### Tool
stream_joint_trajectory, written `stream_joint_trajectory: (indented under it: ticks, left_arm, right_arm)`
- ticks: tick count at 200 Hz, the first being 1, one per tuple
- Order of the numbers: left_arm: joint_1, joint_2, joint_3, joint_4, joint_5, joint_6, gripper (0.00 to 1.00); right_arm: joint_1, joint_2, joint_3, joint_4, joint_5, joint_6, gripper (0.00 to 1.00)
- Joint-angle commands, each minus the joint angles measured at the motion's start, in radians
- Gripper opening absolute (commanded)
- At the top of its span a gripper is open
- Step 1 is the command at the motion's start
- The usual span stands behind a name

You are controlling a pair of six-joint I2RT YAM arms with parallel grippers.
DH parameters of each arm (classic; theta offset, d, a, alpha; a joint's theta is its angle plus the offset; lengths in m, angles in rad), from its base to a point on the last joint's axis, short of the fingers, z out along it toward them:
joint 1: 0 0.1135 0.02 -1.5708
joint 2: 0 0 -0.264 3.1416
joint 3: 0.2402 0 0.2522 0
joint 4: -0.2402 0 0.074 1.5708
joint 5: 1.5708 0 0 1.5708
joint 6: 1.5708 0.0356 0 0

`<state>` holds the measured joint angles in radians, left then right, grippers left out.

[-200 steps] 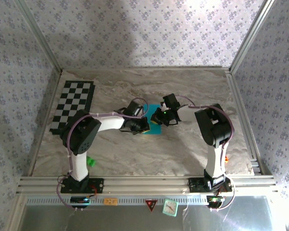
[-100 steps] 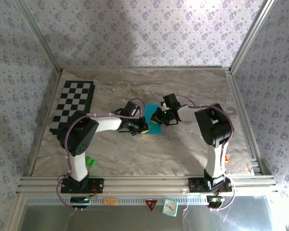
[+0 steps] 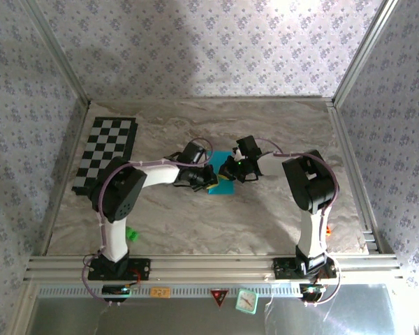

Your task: Fold a paper plane with a square sheet of paper (pick it up from the middle)

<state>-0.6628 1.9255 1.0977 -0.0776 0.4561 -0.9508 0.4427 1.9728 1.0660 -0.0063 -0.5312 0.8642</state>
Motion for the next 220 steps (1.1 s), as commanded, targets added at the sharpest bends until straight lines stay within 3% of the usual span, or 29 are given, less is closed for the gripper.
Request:
stream_joint_trajectory:
  ticks: [1,112,220]
  left_arm:
    - [0.002,0.01,0.018,-0.041,0.0,0.03,0.04]
    - [-0.022,0.002,0.051,-0.027,0.03,0.072,0.04]
    - [0.001,0.027,-0.013,-0.128,-0.028,0.055,0.03]
  right_arm:
    - [-0.019,0.125,-0.066,-0.207,0.206,-0.023,0.05]
    - [-0.021,0.132,-0.067,-0.204,0.206,-0.024,0.05]
    - [-0.023,0.148,-0.066,-0.233,0.227,-0.038,0.05]
